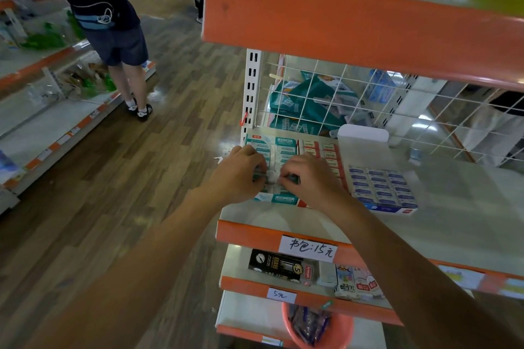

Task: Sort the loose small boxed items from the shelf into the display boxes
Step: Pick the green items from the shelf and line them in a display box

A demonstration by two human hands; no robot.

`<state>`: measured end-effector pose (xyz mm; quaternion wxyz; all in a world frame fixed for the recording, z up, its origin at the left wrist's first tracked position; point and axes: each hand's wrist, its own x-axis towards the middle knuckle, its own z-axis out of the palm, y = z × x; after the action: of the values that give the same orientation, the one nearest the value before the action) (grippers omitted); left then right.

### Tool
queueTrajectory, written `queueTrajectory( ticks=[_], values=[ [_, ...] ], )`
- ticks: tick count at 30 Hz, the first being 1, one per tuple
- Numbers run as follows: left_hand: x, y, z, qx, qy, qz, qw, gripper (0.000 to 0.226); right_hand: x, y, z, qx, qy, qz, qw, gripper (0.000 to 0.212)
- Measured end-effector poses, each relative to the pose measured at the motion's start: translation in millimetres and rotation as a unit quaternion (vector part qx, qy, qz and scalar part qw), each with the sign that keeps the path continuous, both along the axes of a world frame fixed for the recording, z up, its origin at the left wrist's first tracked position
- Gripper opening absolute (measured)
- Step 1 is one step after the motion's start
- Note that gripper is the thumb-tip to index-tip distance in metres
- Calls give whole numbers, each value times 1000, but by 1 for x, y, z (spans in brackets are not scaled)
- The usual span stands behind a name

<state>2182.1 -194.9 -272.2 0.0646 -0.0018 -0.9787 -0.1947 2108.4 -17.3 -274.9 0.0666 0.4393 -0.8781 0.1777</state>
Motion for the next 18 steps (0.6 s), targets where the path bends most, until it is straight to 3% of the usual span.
queueTrajectory(
  ticks=[11,15,18],
  values=[
    [-4,13,15,-82,-33,15,996,27,1,-5,9,31,-32,-43,998,18],
    [-14,40,27,-103,3,33,994,28,-4,14,15,-21,-30,-88,995,24],
    [-29,68,34,-106,35,34,993,35,-19,50,18,-7,-1,-134,991,28]
  ],
)
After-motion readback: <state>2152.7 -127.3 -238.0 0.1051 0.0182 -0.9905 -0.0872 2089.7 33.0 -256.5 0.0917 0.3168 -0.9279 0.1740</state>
